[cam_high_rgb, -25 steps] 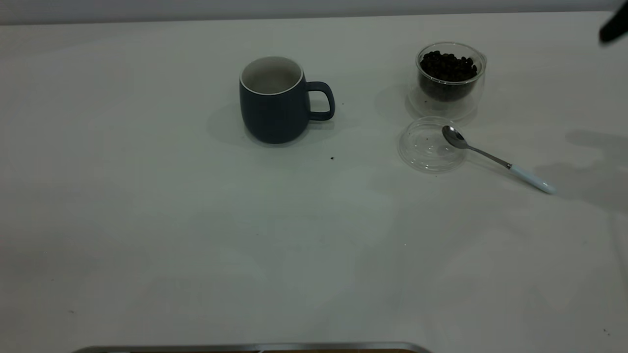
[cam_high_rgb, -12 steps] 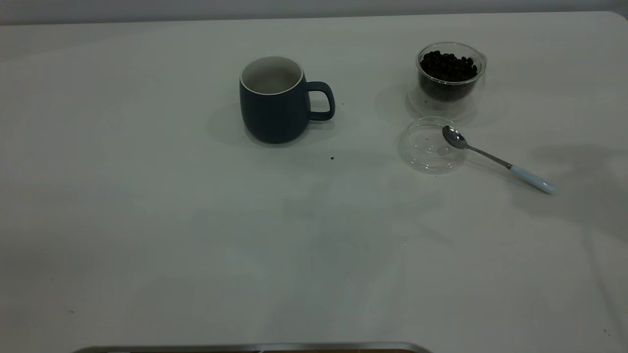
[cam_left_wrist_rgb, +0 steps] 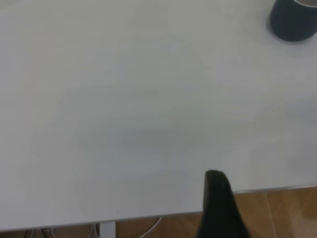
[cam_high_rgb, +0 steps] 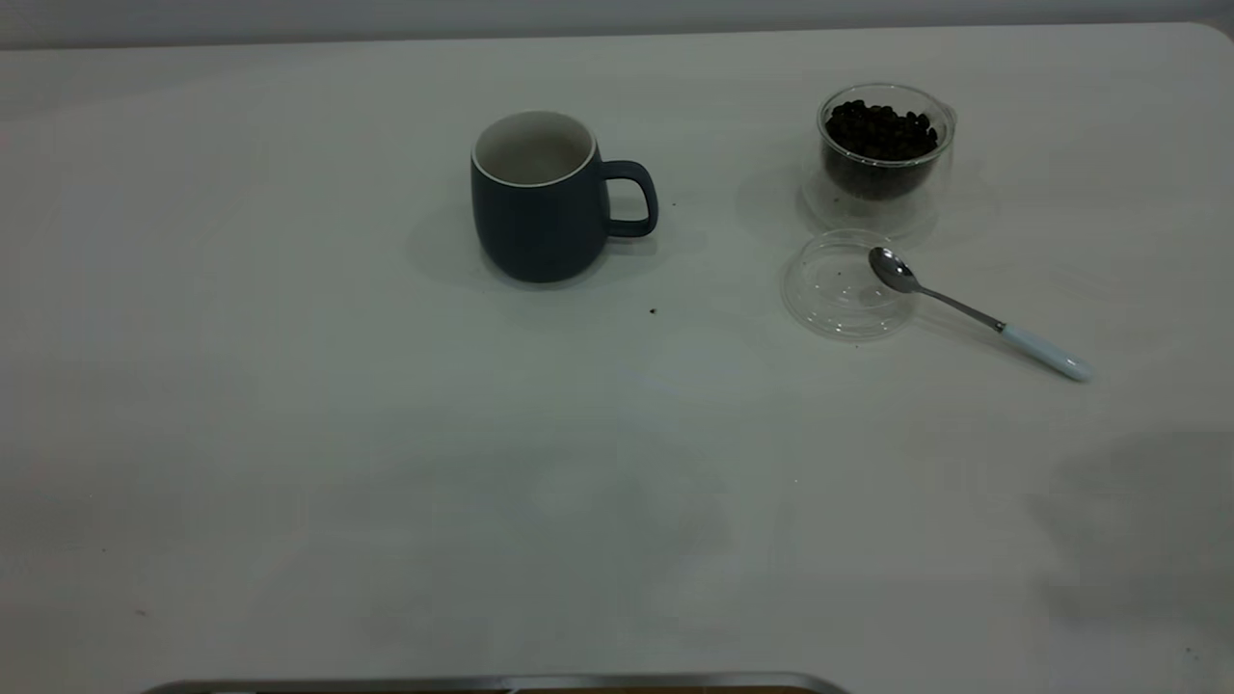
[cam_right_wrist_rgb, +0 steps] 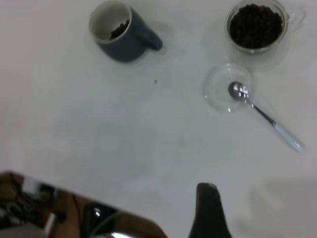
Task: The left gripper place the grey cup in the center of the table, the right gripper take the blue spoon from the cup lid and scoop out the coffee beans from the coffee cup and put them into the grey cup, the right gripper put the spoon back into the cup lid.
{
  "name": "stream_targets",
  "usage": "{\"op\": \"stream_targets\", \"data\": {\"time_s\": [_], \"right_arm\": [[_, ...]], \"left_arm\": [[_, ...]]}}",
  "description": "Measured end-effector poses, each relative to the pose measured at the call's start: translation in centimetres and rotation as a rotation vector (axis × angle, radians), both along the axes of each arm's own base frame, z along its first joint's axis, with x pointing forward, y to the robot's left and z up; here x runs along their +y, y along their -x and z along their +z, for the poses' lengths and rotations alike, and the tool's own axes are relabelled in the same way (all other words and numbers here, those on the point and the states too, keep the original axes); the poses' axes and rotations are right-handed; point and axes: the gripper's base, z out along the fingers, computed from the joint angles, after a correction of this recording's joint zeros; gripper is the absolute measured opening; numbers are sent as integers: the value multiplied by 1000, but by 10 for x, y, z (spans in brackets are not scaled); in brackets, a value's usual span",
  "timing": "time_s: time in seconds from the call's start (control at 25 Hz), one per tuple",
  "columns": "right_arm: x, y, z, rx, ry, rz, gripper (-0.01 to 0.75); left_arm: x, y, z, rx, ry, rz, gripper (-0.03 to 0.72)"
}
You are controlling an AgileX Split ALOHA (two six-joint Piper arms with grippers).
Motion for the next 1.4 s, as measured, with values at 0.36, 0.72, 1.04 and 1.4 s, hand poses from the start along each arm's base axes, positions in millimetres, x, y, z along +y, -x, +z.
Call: {"op": "stream_targets", "data": {"time_s": [0.36, 0.72, 1.04, 1.4], "right_arm": [[0, 72, 3, -103, 31, 27, 588], [2, 141, 11, -253, 53, 69, 588], [-5, 182, -22, -341, 145, 40, 588], [-11, 199, -54, -510, 205, -34, 588]], "left_arm": [[0, 0, 0, 0, 0, 0, 545], [0, 0, 0, 0, 0, 0, 545], [0, 0, 0, 0, 0, 0, 545], [0, 0, 0, 0, 0, 0, 545]]}}
